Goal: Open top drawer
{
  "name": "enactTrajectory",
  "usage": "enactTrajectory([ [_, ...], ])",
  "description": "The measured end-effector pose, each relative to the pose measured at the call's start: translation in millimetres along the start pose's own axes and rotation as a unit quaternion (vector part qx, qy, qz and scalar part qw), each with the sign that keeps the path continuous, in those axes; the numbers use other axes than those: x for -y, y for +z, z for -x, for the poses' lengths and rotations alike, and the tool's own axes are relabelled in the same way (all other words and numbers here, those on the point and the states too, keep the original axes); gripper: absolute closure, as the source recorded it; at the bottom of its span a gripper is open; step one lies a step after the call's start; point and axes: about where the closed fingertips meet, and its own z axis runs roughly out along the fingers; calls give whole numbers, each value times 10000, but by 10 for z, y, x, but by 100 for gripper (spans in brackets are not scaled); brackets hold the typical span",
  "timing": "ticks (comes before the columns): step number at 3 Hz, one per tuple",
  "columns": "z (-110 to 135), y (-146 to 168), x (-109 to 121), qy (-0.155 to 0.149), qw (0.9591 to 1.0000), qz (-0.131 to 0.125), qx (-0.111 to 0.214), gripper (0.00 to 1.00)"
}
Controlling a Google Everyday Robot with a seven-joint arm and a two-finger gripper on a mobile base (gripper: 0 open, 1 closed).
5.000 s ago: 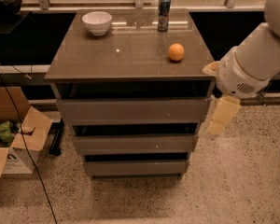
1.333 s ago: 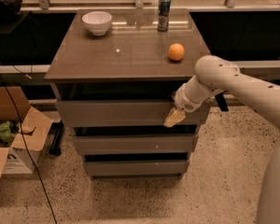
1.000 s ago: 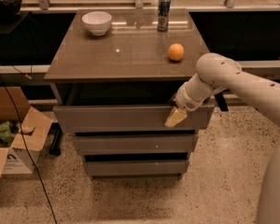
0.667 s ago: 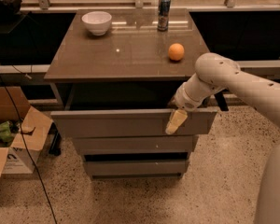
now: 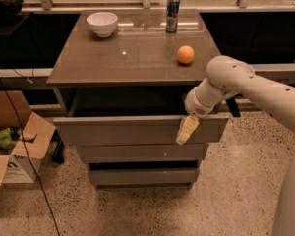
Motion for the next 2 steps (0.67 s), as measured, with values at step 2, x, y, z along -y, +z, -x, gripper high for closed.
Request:
enactTrajectory([
  [2,-239,-97,-755,131,9957,788,-474,26],
])
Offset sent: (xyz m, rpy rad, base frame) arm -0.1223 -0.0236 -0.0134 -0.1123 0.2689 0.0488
